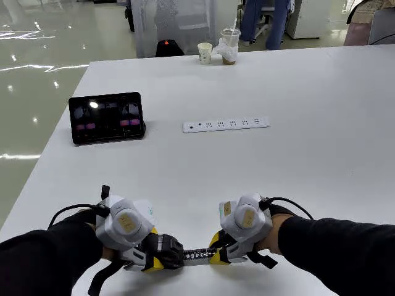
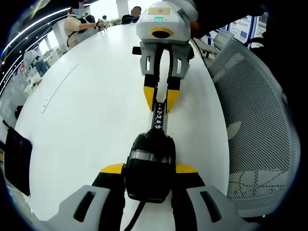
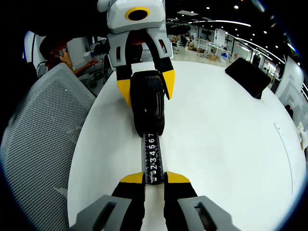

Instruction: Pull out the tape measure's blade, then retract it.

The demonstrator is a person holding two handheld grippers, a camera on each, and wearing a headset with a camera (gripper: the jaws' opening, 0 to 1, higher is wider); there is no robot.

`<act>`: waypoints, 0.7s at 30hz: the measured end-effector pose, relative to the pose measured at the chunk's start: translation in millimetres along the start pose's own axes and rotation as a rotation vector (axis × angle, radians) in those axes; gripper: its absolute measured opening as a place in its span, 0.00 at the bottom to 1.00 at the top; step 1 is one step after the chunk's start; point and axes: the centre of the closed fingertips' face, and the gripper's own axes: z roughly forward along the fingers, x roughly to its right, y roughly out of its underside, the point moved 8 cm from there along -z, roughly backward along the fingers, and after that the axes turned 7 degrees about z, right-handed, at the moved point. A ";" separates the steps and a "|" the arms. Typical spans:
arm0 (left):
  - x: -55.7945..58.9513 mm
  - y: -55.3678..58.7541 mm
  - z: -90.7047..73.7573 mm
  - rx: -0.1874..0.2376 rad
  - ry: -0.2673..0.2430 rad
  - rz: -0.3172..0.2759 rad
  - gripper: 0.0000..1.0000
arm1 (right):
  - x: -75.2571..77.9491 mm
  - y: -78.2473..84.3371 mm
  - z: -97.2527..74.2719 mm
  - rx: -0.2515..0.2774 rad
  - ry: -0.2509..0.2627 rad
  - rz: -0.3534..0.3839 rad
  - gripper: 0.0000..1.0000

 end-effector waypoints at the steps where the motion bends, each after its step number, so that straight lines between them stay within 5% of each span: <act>1: 0.0 0.1 0.0 0.000 0.000 -0.001 0.30 | 0.2 0.3 -0.5 0.000 0.000 0.000 0.11; 21: 0.3 -0.1 0.6 -0.004 0.002 -0.002 0.30 | 3.4 13.5 -12.7 -0.012 0.006 0.011 0.11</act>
